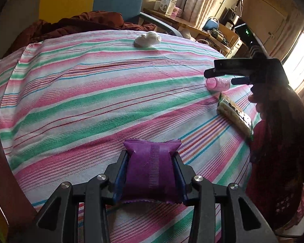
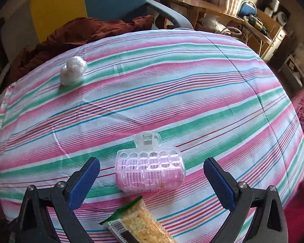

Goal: Organize objects
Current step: 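Grasp the pink hair roller with the right gripper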

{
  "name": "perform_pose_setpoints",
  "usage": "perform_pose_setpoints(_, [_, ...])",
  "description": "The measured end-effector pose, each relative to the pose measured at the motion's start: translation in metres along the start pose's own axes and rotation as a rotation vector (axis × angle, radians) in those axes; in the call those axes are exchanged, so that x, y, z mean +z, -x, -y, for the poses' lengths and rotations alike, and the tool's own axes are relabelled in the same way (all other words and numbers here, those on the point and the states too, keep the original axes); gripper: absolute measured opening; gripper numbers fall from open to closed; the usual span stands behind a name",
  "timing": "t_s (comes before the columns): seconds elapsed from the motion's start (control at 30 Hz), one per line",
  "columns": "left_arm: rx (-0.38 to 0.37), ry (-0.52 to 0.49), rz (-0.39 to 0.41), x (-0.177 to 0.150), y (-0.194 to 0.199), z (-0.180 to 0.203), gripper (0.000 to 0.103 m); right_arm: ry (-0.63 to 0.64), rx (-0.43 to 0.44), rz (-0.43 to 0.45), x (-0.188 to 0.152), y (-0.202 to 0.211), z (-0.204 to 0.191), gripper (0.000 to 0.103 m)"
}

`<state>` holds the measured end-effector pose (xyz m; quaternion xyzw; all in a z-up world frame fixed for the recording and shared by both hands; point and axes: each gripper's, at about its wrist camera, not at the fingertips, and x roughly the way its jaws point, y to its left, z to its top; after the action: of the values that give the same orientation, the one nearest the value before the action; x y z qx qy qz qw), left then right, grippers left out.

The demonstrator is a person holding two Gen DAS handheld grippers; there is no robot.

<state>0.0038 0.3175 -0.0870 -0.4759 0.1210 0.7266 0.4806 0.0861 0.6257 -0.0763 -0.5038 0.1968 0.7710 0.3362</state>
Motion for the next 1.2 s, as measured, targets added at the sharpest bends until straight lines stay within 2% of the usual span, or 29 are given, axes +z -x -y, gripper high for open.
perform_pose_setpoints(0.23, [-0.017,0.023,0.008,-0.001,0.002,-0.003,0.043,-0.011,-0.006,-0.018,-0.001,-0.005,0.002,0.103])
perform_pose_setpoints(0.37, [-0.011,0.027,0.011,-0.001,0.001,-0.002,0.043,-0.015,-0.004,-0.029,-0.001,-0.007,0.003,0.103])
perform_pose_setpoints(0.47, [-0.003,0.017,0.013,-0.001,0.001,0.0,0.043,-0.01,-0.001,-0.028,-0.004,-0.005,0.001,0.098])
perform_pose_setpoints(0.83, [0.018,0.007,0.03,-0.003,0.001,0.002,0.043,-0.016,0.01,-0.034,-0.005,-0.006,0.0,0.098])
perform_pose_setpoints(0.87, [0.023,0.007,0.031,-0.003,0.001,0.002,0.043,-0.011,0.01,-0.035,-0.005,-0.007,-0.001,0.089])
perform_pose_setpoints(0.93, [0.032,0.002,0.032,-0.003,0.001,0.004,0.042,0.006,0.005,-0.053,-0.004,-0.012,0.0,0.064])
perform_pose_setpoints(1.07, [0.041,0.0,0.034,-0.002,0.003,0.005,0.041,0.0,0.011,-0.013,-0.004,-0.002,0.002,0.064])
perform_pose_setpoints(1.2, [0.083,-0.029,0.039,-0.004,0.005,0.009,0.041,-0.026,0.029,0.008,-0.002,0.002,0.008,0.064])
